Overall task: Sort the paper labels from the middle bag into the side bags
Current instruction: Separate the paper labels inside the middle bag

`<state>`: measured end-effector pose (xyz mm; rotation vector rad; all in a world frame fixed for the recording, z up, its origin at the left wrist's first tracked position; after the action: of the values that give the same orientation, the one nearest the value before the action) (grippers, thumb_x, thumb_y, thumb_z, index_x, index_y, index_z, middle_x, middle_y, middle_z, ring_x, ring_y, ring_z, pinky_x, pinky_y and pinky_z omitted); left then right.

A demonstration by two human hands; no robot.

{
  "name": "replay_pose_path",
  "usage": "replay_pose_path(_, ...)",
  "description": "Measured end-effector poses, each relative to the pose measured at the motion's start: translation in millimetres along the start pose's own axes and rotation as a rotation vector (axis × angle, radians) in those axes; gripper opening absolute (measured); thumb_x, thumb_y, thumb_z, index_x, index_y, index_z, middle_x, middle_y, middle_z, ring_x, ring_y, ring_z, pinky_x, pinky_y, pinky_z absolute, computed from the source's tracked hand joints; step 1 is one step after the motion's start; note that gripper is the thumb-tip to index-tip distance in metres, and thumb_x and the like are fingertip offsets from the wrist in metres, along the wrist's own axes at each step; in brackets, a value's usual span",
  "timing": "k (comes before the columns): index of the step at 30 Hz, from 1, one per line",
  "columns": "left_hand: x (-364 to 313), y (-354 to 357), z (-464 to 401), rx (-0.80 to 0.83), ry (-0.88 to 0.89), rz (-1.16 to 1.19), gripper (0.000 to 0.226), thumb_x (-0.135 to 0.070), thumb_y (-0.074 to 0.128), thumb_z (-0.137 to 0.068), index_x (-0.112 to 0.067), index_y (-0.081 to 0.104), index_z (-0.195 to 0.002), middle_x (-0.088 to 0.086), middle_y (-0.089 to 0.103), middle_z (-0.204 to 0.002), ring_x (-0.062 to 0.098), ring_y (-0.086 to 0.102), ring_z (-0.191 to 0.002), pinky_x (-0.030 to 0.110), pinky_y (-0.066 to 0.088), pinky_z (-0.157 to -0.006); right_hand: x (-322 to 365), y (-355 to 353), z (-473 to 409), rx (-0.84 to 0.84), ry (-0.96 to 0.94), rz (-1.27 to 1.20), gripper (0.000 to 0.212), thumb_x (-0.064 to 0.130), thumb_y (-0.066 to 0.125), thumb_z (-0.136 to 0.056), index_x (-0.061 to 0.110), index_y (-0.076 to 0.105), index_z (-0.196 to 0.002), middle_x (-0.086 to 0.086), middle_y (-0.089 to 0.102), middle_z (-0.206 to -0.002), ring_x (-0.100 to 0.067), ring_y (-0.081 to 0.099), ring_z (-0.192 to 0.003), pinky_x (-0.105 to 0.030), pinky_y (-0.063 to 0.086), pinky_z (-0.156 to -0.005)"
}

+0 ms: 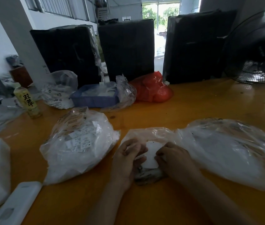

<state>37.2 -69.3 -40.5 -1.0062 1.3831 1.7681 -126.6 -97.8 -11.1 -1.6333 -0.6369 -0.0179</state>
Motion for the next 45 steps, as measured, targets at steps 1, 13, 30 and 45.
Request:
replay_pose_path(1,0,1,0,0.002,-0.003,0.000,0.041,-0.026,0.077,-0.083,-0.010,0.070,-0.120,0.014,0.078,-0.114,0.022,0.077,-0.106,0.025,0.061,-0.069,-2,1,-1,0.010,0.017,-0.003,0.044,0.053,0.058,-0.095,0.031,0.059,-0.132,0.009,0.053,-0.127,-0.011,0.054,-0.110,-0.023,0.041,-0.091)
replay_pose_path(13,7,-3,-6,-0.016,-0.005,0.066,0.043,-0.009,0.079,-0.075,-0.006,0.074,-0.118,0.017,0.079,-0.112,0.027,0.078,-0.103,0.021,0.061,-0.072,-10,-26,8,-0.191,0.090,-0.193,0.013,0.033,0.064,-0.097,0.027,0.070,-0.108,0.011,0.061,-0.098,-0.005,0.058,-0.080,-0.014,0.042,-0.069)
replay_pose_path(30,3,5,1,0.027,-0.003,0.068,0.029,-0.027,0.076,-0.085,-0.003,0.082,-0.100,0.024,0.077,-0.110,0.034,0.076,-0.108,0.028,0.062,-0.084,-14,-48,20,-0.413,0.088,-0.621,0.021,0.034,0.068,-0.094,0.028,0.075,-0.113,0.021,0.073,-0.093,0.009,0.067,-0.086,-0.012,0.055,-0.075)
replay_pose_path(45,0,13,6,0.053,0.017,-0.017,0.032,-0.025,0.073,-0.085,-0.002,0.081,-0.107,0.023,0.078,-0.109,0.031,0.076,-0.106,0.026,0.062,-0.084,-9,-46,20,-0.352,0.023,-0.692,0.035,0.020,0.062,-0.099,0.050,0.059,-0.116,0.023,0.065,-0.090,-0.002,0.064,-0.080,-0.014,0.051,-0.063)
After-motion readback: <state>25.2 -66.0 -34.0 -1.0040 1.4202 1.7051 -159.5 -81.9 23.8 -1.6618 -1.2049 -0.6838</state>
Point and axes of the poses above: each hand's wrist, its own z-axis away from the middle knuckle, its own y-axis out of the palm, x = y × z, the point moved 9 cm from there along -z, towards the middle knuckle
